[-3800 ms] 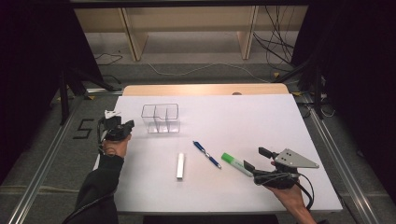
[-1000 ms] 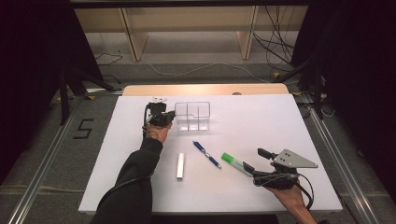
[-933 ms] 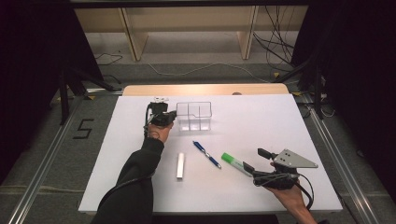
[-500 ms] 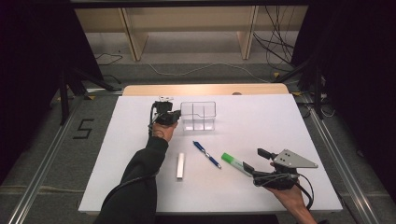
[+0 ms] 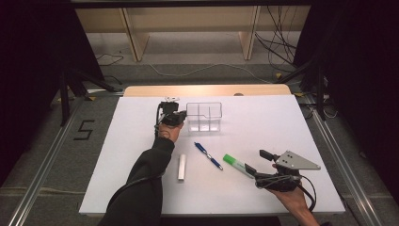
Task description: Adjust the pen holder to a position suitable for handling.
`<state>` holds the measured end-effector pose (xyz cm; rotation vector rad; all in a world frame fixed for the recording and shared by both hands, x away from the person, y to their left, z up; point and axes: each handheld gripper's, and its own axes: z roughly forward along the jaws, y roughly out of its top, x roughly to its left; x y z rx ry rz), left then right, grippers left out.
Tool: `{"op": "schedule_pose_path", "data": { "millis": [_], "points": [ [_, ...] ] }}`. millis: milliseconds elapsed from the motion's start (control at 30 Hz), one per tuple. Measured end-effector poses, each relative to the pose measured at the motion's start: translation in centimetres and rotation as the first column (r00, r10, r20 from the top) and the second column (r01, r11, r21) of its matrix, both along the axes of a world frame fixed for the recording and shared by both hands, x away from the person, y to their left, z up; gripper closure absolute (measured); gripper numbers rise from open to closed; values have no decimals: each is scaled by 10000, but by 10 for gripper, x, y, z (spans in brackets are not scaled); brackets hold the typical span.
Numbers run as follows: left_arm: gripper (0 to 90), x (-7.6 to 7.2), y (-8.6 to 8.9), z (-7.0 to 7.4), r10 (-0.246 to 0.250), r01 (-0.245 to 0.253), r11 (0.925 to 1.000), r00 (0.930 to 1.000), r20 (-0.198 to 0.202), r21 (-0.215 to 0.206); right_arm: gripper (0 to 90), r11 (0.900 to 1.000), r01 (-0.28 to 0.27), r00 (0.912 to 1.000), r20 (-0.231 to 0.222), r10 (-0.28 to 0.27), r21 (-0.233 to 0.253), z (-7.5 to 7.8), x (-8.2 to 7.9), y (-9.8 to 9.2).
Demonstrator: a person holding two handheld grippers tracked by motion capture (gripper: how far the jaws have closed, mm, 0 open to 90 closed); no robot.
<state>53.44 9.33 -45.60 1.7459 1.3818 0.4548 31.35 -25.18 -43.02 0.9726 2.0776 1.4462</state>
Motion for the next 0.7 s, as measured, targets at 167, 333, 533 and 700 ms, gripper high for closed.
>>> {"op": "schedule_pose_path", "data": {
  "millis": [167, 333, 533, 700],
  "points": [
    [894, 1, -5, -1, -8, 8, 9999, 10000, -14, -121, 259, 10000, -36, 10000, 28, 36, 41, 0, 0, 0],
    [892, 1, -5, -1, -35, 35, 9999, 10000, -31, -102, 258, 10000, -27, 10000, 28, 27, 60, 0, 0, 0],
    [763, -4, 3, 3, 56, -56, 9999, 10000, -34, -96, 259, 10000, 24, 10000, -3, -24, 40, 0, -1, -1],
    [641, -11, 16, 8, 103, -103, 9999, 9999, -12, 82, 259, 10000, 29, 10000, -13, -29, 54, 0, -1, -1]
  ]
}}
